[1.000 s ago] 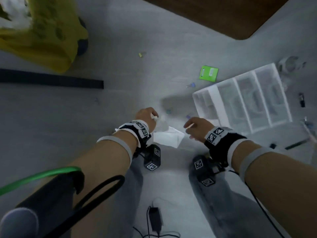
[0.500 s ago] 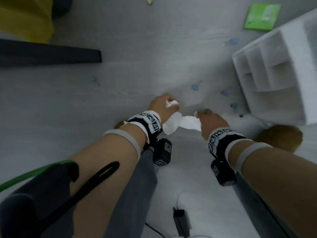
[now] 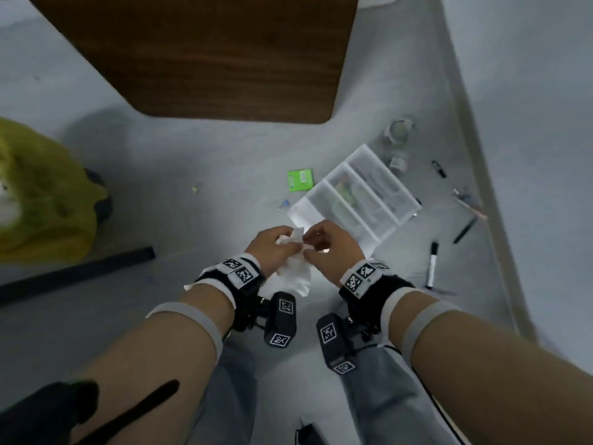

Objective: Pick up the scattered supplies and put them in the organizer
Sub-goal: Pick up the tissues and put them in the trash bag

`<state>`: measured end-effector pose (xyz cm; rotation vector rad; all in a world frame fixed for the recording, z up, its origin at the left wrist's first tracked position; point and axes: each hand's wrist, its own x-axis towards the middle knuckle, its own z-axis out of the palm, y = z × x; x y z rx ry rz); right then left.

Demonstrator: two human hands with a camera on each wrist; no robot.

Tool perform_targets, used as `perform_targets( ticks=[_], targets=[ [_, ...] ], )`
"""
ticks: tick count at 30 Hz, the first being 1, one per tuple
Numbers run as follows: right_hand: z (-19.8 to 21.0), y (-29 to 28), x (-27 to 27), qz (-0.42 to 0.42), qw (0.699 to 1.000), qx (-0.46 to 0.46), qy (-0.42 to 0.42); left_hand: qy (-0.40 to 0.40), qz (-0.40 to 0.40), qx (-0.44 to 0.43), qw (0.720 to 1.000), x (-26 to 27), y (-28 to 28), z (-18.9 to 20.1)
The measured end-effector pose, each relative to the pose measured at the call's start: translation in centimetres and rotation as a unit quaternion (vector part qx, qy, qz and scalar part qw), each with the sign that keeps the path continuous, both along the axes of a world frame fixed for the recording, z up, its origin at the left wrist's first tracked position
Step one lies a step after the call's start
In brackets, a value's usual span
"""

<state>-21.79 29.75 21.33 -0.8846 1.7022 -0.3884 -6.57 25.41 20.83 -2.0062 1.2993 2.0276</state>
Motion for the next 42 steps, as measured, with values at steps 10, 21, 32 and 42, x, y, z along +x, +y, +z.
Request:
perform_targets(
  ticks=[10, 21, 32, 42],
  targets=[
    [4.4, -0.6, -12.7, 0.045, 0.980, 0.147, 0.125, -0.046, -0.119, -0.075, 0.989, -8.1, -7.0, 6.8],
    [-8.1, 8.2, -15.5, 0.145, 0.939, 0.267, 0.163, -0.018, -0.197, -0.124, 0.972, -13.5, -3.7, -7.7],
    [-26.8, 10.0, -11.6, 0.054, 0.963, 0.220, 0.144, 0.170, -0.203, -0.146, 0.953, -17.7, -5.7, -16.7],
    [-17.1, 8.9, -14.5, -0.069, 0.967, 0.162, 0.186, 0.097, -0.180, -0.148, 0.968, -19.1, -5.6, -12.5]
  ],
)
